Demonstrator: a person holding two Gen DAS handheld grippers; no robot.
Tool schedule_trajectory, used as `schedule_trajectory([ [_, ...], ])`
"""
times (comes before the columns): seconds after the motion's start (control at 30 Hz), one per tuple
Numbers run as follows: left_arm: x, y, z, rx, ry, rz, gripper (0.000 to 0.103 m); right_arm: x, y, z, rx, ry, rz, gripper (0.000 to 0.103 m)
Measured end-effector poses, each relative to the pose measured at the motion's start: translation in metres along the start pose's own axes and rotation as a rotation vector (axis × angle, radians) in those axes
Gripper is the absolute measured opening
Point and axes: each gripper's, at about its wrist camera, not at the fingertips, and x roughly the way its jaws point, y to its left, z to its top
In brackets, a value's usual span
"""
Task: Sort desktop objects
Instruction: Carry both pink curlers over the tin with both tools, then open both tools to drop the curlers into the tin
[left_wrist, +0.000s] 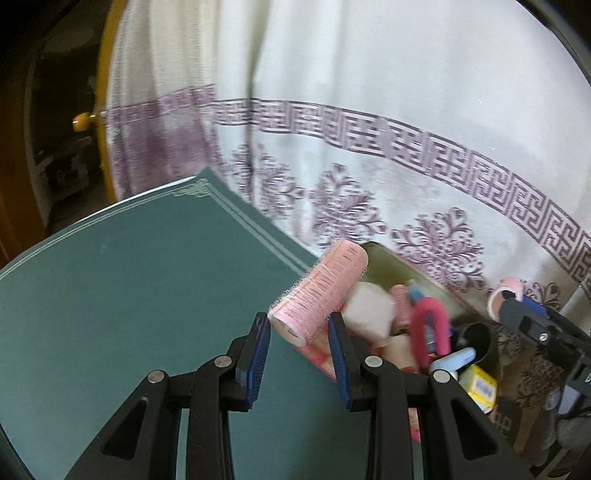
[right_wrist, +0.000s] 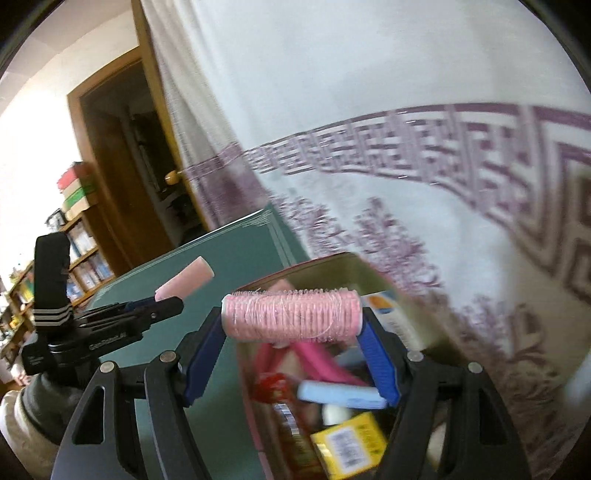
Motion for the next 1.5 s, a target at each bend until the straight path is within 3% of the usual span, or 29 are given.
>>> schedule_trajectory([
  [0.23, 0.024, -0.03, 0.008, 0.032, 0.02, -0.057, 0.033, 0.002, -0.019, -0.001, -0.001, 0.011, -0.078, 0.075],
  [0.47, 0.045, -0.04, 0.01, 0.034, 0.042, -0.08, 0.034, 0.007, -0.027, -0.005, -0.006, 0.033, -0.104, 0.075],
  [0.57, 0.049, -0.036, 0.009, 0.016, 0.058, -0.083, 0.048, 0.013, -0.03, -0.004, -0.002, 0.045, -0.112, 0.075],
  [0.73, 0.044, -0.027, 0.006, -0.008, 0.054, -0.065, 0.049, 0.025, -0.03, -0.006, -0.005, 0.078, -0.111, 0.075],
  [0.87, 0.031, -0.019, 0.005, -0.02, 0.032, -0.056, 0.064, 0.028, -0.03, -0.008, 0.002, 0.092, -0.112, 0.08],
  [1.2, -0.004, -0.011, -0.007, -0.03, 0.002, -0.06, 0.065, 0.012, -0.024, -0.01, 0.005, 0.086, -0.122, 0.081],
  [1.27, -0.011, -0.011, -0.01, -0.032, -0.007, -0.057, 0.078, 0.007, -0.019, -0.013, 0.001, 0.088, -0.12, 0.082],
  [1.4, -0.03, -0.022, -0.014, -0.006, -0.031, -0.032, 0.082, -0.002, -0.012, -0.016, -0.003, 0.088, -0.125, 0.084],
  [1.5, -0.044, -0.036, -0.018, 0.025, -0.065, 0.0, 0.1, -0.011, -0.009, -0.018, 0.003, 0.089, -0.141, 0.085],
])
